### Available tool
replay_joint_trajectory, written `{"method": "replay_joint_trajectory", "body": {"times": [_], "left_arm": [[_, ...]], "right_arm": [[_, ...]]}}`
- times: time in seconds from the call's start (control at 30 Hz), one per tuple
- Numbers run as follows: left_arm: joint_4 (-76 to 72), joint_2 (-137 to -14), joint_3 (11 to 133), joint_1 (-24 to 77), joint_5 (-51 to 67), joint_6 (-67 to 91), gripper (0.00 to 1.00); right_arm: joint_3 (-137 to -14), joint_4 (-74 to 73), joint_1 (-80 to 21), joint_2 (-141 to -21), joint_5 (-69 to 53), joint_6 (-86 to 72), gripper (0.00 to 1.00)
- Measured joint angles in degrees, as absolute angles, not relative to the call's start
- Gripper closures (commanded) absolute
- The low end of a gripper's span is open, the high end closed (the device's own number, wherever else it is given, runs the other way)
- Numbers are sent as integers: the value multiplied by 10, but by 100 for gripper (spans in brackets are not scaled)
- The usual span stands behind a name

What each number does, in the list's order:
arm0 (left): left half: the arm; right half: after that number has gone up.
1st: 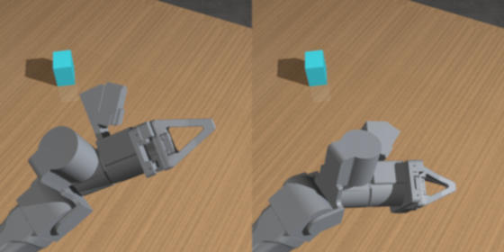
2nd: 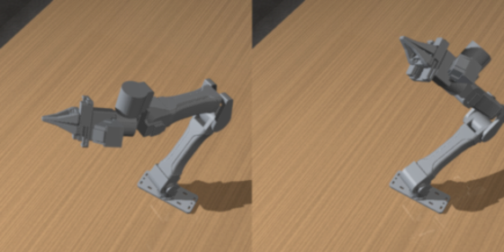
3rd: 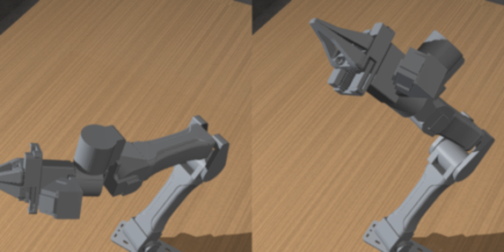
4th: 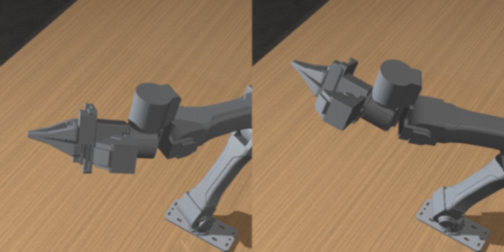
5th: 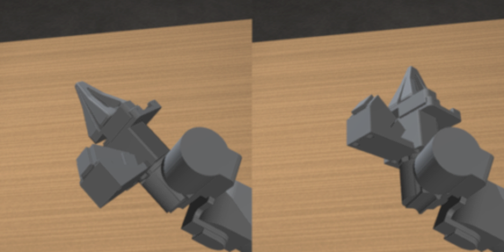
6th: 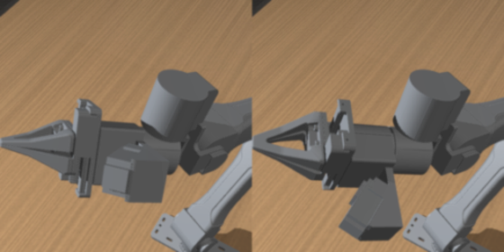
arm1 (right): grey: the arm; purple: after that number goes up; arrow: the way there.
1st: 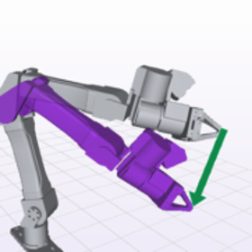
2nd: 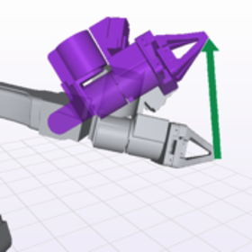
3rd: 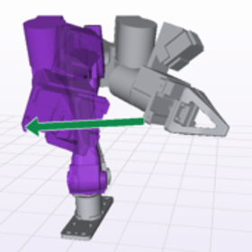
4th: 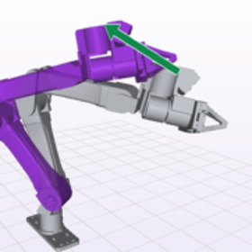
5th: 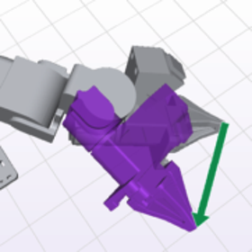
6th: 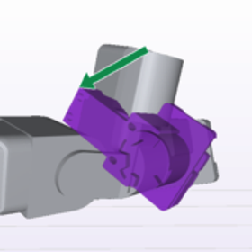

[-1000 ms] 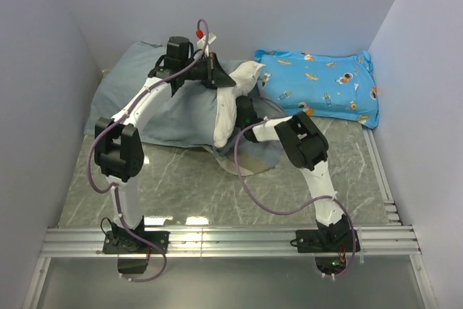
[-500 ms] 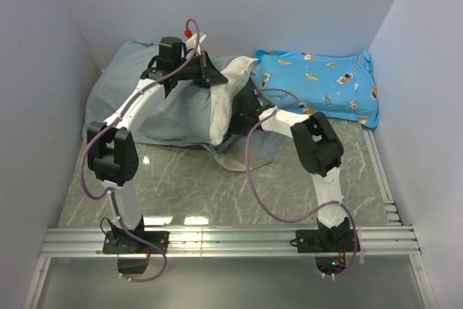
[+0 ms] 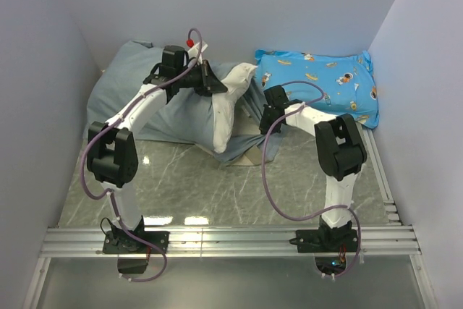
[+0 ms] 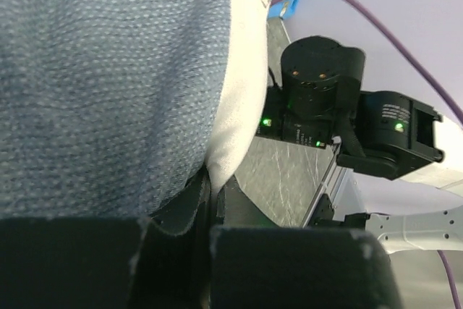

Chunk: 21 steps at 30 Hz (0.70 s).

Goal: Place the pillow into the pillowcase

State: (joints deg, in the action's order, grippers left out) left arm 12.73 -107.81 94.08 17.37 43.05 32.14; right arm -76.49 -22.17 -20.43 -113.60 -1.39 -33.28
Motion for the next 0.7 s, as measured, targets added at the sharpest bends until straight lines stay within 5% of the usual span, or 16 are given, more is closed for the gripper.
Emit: {"method": "replay_joint_trajectory", "body": {"times": [0.1,0.3,0.43,0.7], "left_arm": [[126,-1078,922,178,430,318,100],[113,-1077,875,187,438,311,100],[106,-1077,858,188,454,312,100],[91,-1077,858,189,472,317,100]], "right_arm": [[-765,-224,-209,-1136,-17,-312,88],[-749,-217,-208,-1093,-48,-272,35],[-741,-194,-209,-1041,-67,-258,26],[-773,-156,-235,-1067,-50,-253,26]]}}
